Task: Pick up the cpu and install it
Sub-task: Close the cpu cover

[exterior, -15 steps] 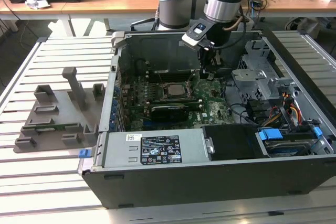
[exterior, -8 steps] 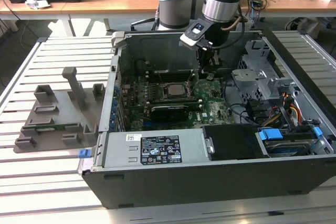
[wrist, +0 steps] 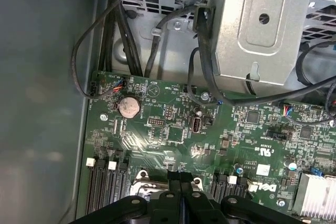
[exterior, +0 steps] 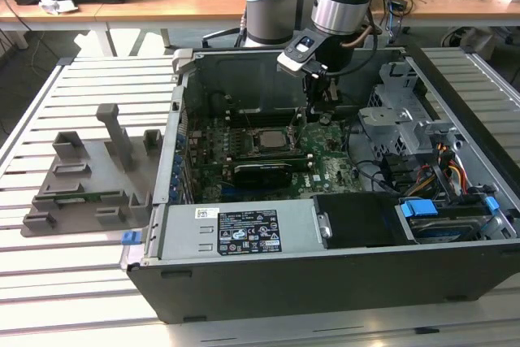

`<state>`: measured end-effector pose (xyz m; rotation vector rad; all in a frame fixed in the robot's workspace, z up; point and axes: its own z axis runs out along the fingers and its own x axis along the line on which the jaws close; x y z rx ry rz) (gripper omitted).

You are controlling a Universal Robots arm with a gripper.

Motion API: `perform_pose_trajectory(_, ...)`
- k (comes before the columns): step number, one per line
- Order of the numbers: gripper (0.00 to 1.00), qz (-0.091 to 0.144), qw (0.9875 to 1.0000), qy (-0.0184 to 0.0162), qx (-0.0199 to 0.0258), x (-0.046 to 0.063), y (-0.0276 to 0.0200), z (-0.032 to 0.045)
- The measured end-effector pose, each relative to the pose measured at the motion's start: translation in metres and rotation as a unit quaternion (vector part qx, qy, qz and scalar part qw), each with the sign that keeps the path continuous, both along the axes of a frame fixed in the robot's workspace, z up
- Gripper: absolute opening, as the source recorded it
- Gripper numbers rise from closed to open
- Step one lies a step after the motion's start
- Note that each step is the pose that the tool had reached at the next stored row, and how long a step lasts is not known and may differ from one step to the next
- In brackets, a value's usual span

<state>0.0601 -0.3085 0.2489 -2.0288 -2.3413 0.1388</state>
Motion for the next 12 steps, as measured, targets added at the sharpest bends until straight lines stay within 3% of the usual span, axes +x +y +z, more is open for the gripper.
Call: perform_pose_trajectory(12,0.11,0.000,1.0000,0.0000,0.0000,-0.010,0.0000,0.0000)
